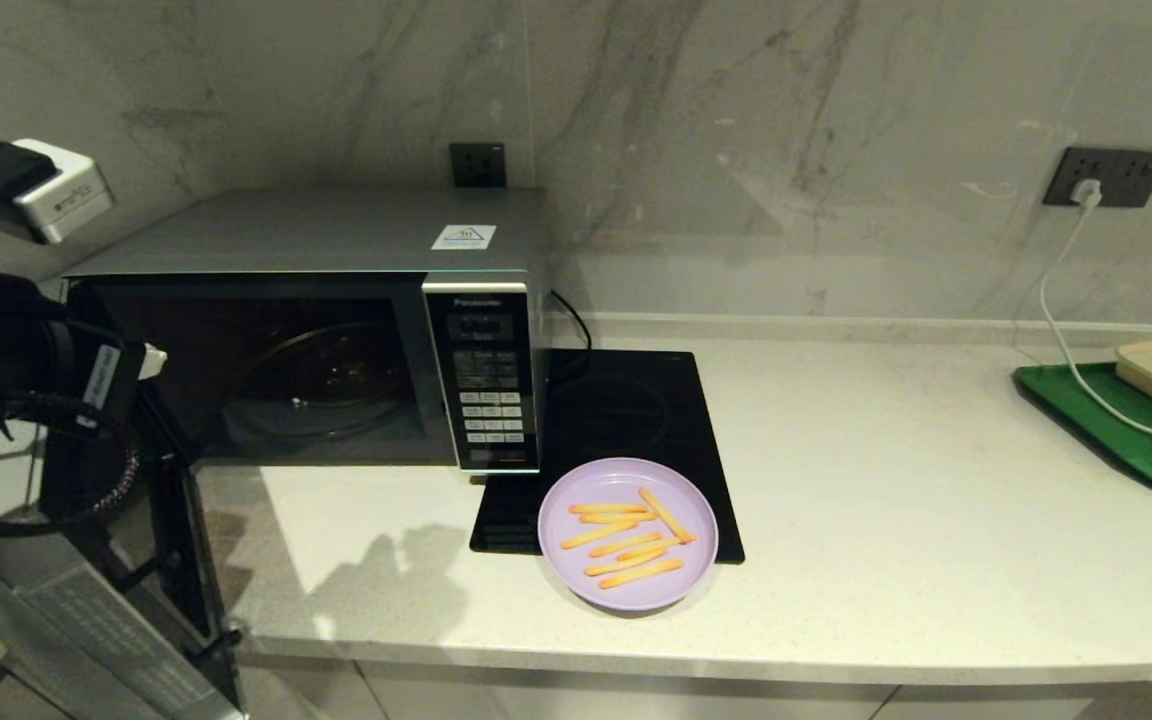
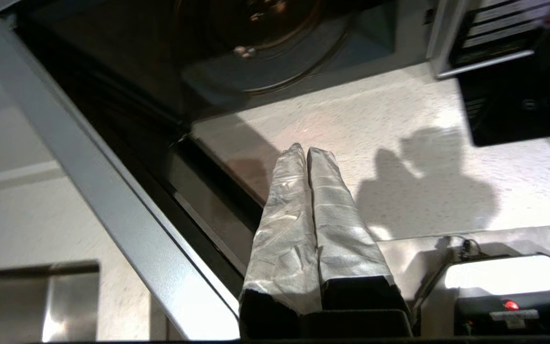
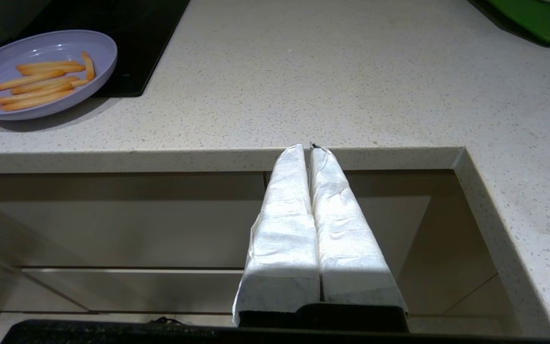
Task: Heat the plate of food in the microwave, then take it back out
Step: Open the microwave oven
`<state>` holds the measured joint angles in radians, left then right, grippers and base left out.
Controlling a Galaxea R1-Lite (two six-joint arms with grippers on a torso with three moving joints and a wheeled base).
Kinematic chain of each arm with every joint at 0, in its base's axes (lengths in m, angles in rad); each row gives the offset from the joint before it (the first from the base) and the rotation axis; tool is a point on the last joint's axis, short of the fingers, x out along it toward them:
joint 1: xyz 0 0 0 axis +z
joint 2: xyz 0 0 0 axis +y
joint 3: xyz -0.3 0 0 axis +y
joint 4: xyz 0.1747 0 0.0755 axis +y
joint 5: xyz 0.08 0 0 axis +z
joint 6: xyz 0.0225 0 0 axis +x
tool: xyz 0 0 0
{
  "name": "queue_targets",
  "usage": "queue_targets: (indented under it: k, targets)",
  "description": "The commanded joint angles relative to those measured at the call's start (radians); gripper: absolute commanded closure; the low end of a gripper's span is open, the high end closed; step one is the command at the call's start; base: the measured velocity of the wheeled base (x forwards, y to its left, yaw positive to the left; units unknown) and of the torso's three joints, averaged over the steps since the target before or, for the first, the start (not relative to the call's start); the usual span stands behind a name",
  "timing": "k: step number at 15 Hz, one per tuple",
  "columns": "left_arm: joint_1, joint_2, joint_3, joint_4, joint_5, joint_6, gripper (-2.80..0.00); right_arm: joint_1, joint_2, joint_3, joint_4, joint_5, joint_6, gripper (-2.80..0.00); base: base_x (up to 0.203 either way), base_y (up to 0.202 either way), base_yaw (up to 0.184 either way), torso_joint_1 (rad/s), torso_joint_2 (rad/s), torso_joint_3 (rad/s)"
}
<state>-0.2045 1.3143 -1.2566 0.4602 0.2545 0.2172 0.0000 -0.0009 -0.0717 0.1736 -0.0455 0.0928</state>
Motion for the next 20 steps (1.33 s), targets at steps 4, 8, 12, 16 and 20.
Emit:
queue_targets:
  k: [4, 8, 12, 16, 20]
  targets:
    - [0.054, -0.028, 0.015, 0.0, 0.036, 0.011, 0.0, 0.001, 0.001, 0.0, 0.001, -0.001, 0.001, 0.0, 0.0, 0.0, 0.0, 0.0, 0.0, 0.0]
    - [0.206, -0.041, 0.066, -0.004, 0.024, 0.021, 0.0, 0.0, 0.001, 0.0, 0.001, -0.001, 0.001, 0.0, 0.0, 0.0, 0.0, 0.0, 0.0, 0.0]
    - [0.272, -0.104, 0.129, -0.005, -0.108, 0.014, 0.0, 0.0, 0.001, 0.0, 0.001, -0.001, 0.001, 0.0, 0.0, 0.0, 0.0, 0.0, 0.0, 0.0]
    - [0.144, -0.117, 0.237, -0.145, -0.271, -0.033, 0.0, 0.0, 0.001, 0.0, 0.001, -0.001, 0.001, 0.0, 0.0, 0.0, 0.0, 0.0, 0.0, 0.0]
    - [-0.13, -0.032, 0.439, -0.435, -0.23, -0.076, 0.0, 0.001, 0.001, 0.0, 0.001, -0.001, 0.001, 0.0, 0.0, 0.0, 0.0, 0.0, 0.0, 0.0]
